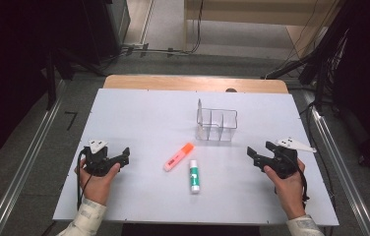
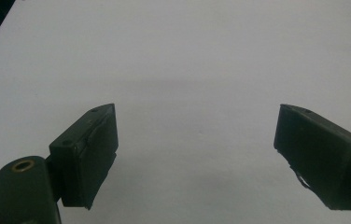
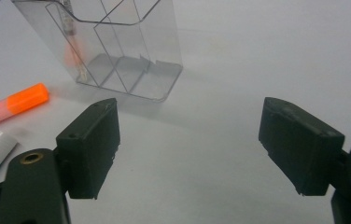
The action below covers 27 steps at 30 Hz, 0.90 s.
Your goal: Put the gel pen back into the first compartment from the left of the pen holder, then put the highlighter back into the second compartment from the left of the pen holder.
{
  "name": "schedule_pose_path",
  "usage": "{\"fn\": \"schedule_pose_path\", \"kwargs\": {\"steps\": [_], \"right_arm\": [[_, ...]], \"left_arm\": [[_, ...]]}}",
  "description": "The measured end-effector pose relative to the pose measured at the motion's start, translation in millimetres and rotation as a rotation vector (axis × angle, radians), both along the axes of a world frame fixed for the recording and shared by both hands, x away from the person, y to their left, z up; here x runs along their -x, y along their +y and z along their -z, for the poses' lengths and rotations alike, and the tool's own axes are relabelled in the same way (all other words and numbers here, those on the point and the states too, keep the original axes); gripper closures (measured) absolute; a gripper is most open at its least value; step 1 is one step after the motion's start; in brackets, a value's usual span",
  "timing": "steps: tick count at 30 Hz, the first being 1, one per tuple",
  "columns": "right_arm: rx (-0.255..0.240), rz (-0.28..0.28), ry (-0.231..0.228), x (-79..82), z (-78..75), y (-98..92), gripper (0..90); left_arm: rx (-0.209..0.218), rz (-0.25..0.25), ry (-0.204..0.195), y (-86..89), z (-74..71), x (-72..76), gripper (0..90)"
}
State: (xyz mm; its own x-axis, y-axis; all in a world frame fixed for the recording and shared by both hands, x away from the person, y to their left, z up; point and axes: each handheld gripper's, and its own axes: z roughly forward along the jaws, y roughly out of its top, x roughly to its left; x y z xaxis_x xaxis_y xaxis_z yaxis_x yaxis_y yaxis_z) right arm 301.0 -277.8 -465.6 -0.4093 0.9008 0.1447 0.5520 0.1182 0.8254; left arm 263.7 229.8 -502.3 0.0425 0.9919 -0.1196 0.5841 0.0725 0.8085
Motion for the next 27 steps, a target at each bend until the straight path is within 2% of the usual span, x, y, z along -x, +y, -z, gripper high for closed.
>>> {"fn": "schedule_pose_path", "kwargs": {"steps": [13, 21, 27], "right_arm": [[0.010, 0.011, 0.012, 1.6, 2.2, -4.6, 19.2], [0.012, 0.024, 0.017, 2.3, 3.0, -8.8, 19.2], [0.014, 0.020, 0.016, 2.7, 3.2, -8.1, 19.2]], "left_arm": [[0.002, 0.009, -0.002, -3.6, -0.4, -0.6, 13.9], [0.007, 0.035, -0.005, -11.2, -1.5, 0.0, 13.9], [0.004, 0.076, -0.007, -21.6, -2.8, 0.2, 14.9]]}}
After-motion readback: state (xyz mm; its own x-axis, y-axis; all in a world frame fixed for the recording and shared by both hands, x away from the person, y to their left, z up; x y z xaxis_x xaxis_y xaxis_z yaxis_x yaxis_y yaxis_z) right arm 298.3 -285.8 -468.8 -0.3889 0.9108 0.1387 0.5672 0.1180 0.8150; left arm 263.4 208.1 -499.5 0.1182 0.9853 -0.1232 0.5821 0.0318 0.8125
